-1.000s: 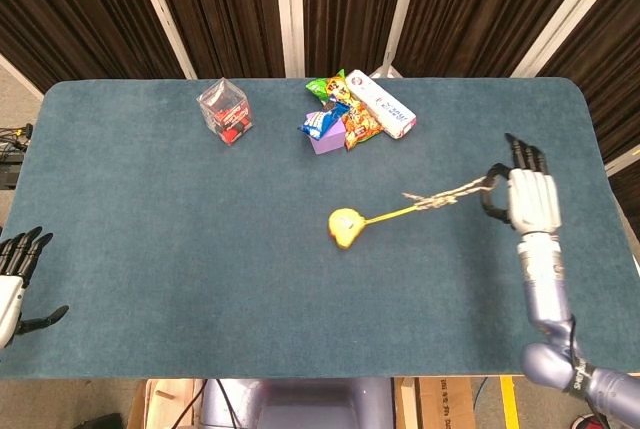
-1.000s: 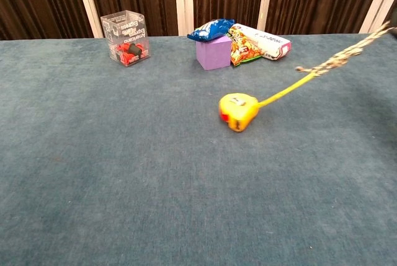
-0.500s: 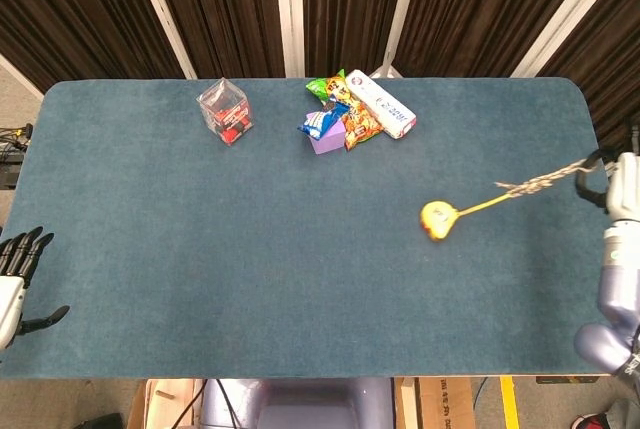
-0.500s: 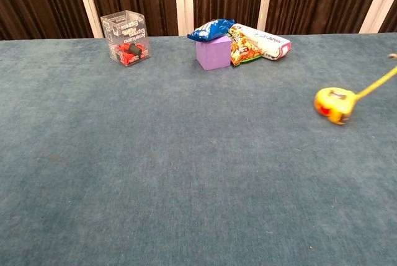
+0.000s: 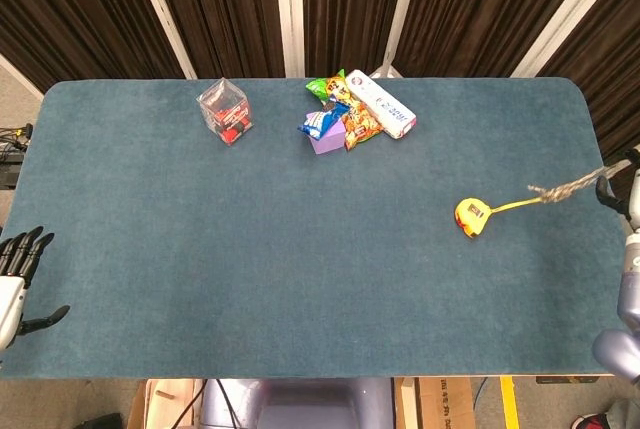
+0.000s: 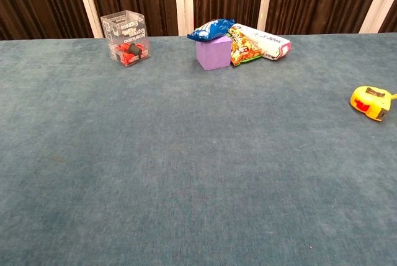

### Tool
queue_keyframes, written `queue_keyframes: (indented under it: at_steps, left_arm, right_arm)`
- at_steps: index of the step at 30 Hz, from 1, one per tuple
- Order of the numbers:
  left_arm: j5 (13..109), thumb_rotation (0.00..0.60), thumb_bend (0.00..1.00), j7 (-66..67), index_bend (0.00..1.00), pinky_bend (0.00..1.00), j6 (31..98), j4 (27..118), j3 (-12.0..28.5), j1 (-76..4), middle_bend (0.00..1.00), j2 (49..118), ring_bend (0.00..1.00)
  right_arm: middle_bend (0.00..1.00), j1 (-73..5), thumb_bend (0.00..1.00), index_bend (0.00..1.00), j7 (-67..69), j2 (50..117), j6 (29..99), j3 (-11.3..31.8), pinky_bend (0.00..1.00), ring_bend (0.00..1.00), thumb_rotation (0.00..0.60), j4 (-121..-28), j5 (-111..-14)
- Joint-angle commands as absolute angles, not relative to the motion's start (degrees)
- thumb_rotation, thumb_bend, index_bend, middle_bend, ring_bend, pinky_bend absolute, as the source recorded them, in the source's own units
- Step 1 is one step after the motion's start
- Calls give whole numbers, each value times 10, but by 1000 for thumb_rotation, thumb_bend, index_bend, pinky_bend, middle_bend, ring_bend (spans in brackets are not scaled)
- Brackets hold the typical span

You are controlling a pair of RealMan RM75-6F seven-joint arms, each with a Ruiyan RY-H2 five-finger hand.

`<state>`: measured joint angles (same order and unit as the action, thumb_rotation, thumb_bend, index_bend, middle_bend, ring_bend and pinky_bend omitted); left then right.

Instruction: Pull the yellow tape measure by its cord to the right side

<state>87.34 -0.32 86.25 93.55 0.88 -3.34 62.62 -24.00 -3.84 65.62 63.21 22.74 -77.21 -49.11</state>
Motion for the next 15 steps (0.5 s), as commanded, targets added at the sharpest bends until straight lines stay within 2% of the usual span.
queue_keyframes:
  at_steps: [1, 7, 11, 15]
  left_arm:
    - [874, 600, 0, -4, 0, 0, 863, 935, 9, -33, 0, 626, 0]
    - [878, 600, 0, -7, 0, 0, 865, 933, 7, -32, 0, 625, 0]
    - [881, 600, 0, -11, 0, 0, 867, 930, 7, -32, 0, 626, 0]
    - [882, 600, 0, -11, 0, 0, 868, 925, 7, -32, 0, 627, 0]
  right_arm:
    - [0, -231, 453, 6, -32, 655, 646, 222, 0, 0, 600, -797, -502]
    - [0, -202, 438, 0, -2, 639, 681, 213, 0, 0, 600, -868, -535]
    - [0, -168, 335, 0, 30, 618, 707, 193, 0, 0, 600, -940, -577]
    - [0, -126, 281, 0, 60, 596, 746, 153, 0, 0, 600, -991, -656]
